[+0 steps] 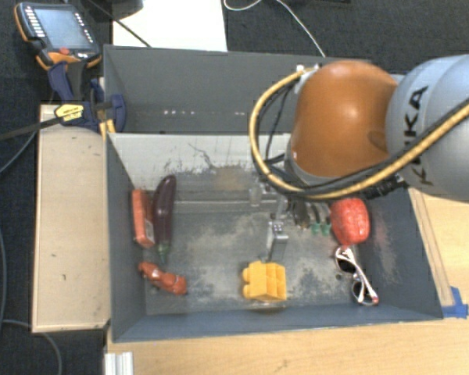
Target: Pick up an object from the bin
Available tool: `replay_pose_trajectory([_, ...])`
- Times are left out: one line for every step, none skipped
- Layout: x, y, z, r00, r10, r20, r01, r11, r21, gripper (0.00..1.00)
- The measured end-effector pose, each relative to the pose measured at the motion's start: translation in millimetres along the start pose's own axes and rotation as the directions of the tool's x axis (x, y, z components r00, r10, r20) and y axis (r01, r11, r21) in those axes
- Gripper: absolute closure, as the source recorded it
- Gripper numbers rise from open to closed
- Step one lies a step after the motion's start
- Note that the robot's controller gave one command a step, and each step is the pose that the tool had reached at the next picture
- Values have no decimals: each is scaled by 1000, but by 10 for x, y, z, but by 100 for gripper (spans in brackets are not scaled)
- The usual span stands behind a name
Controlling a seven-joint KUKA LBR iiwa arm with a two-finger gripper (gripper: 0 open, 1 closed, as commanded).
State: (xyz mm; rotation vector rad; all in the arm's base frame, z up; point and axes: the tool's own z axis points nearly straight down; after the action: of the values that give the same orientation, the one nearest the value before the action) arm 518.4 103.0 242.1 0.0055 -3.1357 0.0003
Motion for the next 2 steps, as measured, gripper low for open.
replay_pose_trajectory([-16,-8,-47,1000,6,9,-6,1000,-1,0])
replay_pose_trajectory([235,-339,1194,996,-83,8,83,997,-1,0])
